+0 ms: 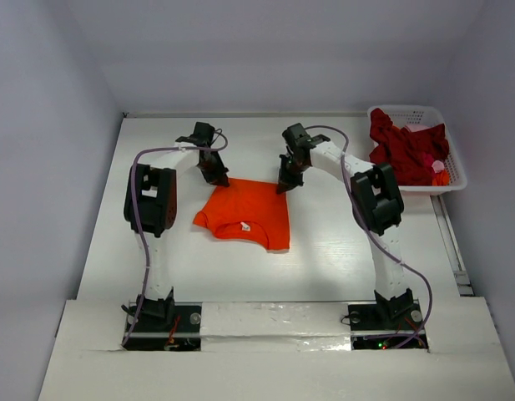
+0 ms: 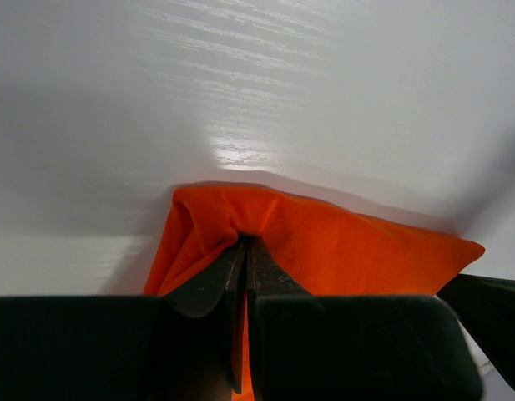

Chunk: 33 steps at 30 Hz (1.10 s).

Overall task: Fold and stack the t-shirts
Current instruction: Fold the tshirt

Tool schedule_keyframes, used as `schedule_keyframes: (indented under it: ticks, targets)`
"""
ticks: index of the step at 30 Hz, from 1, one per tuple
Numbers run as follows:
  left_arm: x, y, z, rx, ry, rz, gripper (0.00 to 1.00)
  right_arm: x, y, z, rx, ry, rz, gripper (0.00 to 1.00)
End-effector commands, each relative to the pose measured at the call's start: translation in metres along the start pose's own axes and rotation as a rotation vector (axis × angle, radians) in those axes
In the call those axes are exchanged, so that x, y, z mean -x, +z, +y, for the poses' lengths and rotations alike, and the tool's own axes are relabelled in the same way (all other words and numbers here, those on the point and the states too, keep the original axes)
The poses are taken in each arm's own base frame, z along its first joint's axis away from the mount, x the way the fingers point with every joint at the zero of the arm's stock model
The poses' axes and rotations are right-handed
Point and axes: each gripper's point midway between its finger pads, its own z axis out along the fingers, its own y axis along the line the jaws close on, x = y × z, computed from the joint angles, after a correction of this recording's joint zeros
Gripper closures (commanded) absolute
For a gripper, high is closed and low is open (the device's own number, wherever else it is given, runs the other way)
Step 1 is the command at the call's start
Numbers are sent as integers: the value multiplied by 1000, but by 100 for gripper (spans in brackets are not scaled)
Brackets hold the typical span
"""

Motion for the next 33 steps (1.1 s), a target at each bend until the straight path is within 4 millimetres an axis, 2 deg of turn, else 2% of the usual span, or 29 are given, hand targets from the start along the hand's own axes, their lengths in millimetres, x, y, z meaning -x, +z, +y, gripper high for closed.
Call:
schedule_keyframes:
  ticks: [1, 8, 10, 12, 18, 23, 27, 30, 33]
  targets:
    - [-1, 8, 9, 43, 20, 15, 100, 9, -8, 12, 31, -27, -1, 100]
    - [0, 8, 10, 52, 30, 14, 100, 20, -13, 15, 36, -32, -20, 100]
    - [1, 8, 10, 55, 33, 12, 100, 26, -15, 10, 25, -27, -29, 100]
    - [0, 8, 11, 59, 33, 16, 100, 35, -15, -4, 18, 3, -31, 100]
    - [0, 5, 11, 60, 31, 9, 100, 47, -16, -16, 22, 28, -36, 100]
    - [6, -2, 9, 62, 34, -25, 100, 48, -16, -15, 24, 26, -39, 100]
    - [12, -7, 11, 71, 26, -37, 100, 55, -15, -28, 6, 49, -47, 100]
    - [16, -17, 7, 65, 25, -61, 100, 62, -24, -36, 1, 59, -68, 100]
    - [24, -33, 2, 67, 23, -106, 100, 71, -46, -25, 26, 34, -118, 100]
